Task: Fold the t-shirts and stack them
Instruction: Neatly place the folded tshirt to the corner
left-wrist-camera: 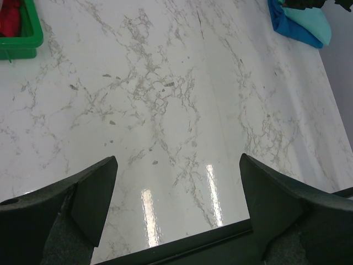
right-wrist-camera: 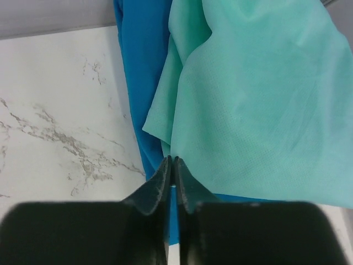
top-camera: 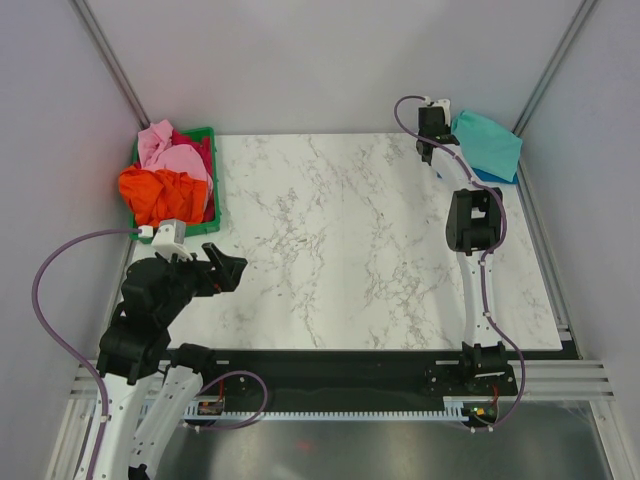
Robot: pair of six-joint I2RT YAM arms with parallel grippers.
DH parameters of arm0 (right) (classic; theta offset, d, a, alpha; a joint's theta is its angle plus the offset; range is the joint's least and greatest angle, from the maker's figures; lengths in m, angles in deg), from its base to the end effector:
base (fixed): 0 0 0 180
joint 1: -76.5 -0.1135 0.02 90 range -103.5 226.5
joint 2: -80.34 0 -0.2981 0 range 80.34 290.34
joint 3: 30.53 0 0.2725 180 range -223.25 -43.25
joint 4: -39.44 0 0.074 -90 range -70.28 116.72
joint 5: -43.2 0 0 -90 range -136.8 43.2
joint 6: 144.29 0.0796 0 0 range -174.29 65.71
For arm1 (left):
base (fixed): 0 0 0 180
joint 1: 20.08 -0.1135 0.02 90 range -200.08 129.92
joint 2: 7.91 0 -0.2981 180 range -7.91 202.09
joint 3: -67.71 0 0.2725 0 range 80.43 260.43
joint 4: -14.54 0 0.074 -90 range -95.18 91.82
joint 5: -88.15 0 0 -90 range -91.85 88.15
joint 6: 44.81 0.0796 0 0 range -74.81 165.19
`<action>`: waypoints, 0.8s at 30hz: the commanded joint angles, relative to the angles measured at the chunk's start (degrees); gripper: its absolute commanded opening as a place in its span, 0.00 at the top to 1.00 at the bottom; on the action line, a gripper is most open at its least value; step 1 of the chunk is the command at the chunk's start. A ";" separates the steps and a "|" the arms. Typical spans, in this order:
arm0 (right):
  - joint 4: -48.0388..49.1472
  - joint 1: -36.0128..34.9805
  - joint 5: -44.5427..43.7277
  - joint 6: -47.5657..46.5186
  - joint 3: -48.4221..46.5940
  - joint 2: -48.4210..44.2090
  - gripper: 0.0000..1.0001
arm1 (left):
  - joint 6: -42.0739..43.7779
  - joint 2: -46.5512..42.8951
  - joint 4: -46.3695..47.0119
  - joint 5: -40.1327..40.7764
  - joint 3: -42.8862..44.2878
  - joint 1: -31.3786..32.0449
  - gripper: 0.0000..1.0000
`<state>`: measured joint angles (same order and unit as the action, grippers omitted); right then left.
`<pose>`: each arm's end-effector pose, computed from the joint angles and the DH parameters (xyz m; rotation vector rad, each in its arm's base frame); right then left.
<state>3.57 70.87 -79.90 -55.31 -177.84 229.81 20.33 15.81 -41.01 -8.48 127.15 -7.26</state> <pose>0.6610 0.0215 0.1680 0.1862 2.1644 -0.5962 0.1075 -0.0339 0.3406 -0.1257 1.9496 -0.5498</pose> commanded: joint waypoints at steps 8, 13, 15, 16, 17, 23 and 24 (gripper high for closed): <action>1.27 -0.17 -0.30 0.84 0.99 -2.69 1.00 | -0.54 -0.43 2.22 -1.54 -0.14 -0.78 0.00; 1.80 -0.17 0.67 0.84 4.06 -6.64 1.00 | -0.54 -0.26 2.31 -1.72 -0.22 -0.95 0.00; 1.97 -0.17 0.58 0.75 6.25 -9.26 1.00 | -0.54 -0.26 2.31 -1.72 -0.14 -1.04 0.00; 2.06 -0.17 0.67 0.58 7.05 -10.07 1.00 | -0.54 -0.35 2.40 -1.72 -0.14 -1.13 0.00; 2.59 -0.17 0.67 0.40 7.84 -11.03 1.00 | -0.54 -0.35 2.49 -1.80 -0.14 -1.13 0.00; 3.47 -0.17 -0.21 -0.39 12.76 -15.96 1.00 | -0.45 -0.17 2.57 -1.89 -0.23 -1.22 0.00; 3.56 -0.17 -0.21 -0.30 13.81 -16.83 1.00 | -0.45 -0.17 2.66 -1.98 -0.23 -1.22 0.00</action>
<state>5.45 70.87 -79.55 -55.20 -165.49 218.42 20.33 15.81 -40.86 -9.03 127.04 -8.11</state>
